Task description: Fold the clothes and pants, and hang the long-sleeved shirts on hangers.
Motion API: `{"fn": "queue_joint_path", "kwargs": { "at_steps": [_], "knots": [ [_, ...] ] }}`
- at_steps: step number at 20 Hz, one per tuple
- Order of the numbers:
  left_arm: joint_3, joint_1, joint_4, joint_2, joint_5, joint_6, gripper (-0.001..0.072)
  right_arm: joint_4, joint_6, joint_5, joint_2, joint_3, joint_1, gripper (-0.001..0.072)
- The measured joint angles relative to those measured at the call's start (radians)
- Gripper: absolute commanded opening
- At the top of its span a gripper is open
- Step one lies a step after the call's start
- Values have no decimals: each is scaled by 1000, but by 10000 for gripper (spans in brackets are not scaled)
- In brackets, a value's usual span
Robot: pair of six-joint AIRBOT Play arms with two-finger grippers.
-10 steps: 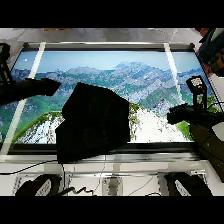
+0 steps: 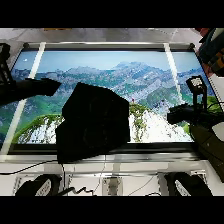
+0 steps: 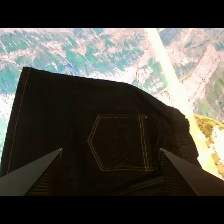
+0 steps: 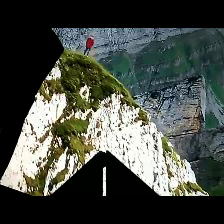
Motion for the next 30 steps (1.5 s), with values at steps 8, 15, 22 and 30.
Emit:
{"fn": "queue_joint_path", "kwargs": {
  "at_steps": [8,15,22,30],
  "knots": [
    [0,0,0,0,0,0,694,73,2,-68,2,0,0,32],
    [0,0,-3,0,-1,0,695,156,2,17,-68,-134,0,32],
    [0,0,-3,0,-7,0,694,526,-100,6,-295,-298,0,452],
    [0,2,68,0,-7,0,694,871,-211,14,-639,-318,0,455]
  ]
}}
